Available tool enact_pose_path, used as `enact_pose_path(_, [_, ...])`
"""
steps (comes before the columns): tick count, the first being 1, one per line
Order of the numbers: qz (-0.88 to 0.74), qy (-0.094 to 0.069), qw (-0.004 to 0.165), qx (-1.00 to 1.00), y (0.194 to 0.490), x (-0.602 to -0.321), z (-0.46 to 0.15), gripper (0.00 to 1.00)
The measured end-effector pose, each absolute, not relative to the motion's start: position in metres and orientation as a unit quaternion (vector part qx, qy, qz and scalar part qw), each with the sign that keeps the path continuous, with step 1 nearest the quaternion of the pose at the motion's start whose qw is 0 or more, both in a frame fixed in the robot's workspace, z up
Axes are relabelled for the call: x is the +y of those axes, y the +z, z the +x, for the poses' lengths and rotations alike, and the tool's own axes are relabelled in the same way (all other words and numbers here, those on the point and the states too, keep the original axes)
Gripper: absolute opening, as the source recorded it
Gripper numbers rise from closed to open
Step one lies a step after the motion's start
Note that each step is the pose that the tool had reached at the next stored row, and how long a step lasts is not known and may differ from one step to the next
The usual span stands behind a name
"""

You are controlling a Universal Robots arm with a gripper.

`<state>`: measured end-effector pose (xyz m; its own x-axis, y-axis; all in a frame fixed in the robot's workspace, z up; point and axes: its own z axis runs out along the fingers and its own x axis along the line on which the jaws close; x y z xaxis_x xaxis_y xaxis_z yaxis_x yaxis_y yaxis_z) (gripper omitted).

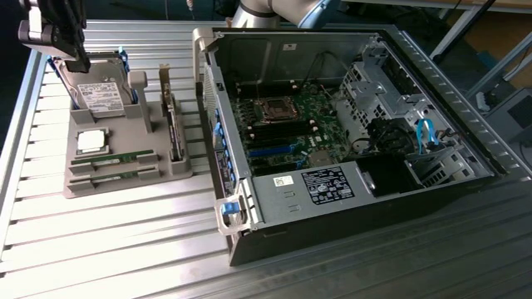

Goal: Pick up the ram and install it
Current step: 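Pick up the ram and move it above insertion slot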

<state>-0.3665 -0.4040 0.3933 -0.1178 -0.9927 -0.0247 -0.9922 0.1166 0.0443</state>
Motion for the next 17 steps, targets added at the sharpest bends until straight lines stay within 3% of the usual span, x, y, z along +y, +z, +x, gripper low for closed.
enact_pose_path(17, [0.67, -0.019, 0.0, -0.742, 0.3933, -0.404, -0.3684, 0.1])
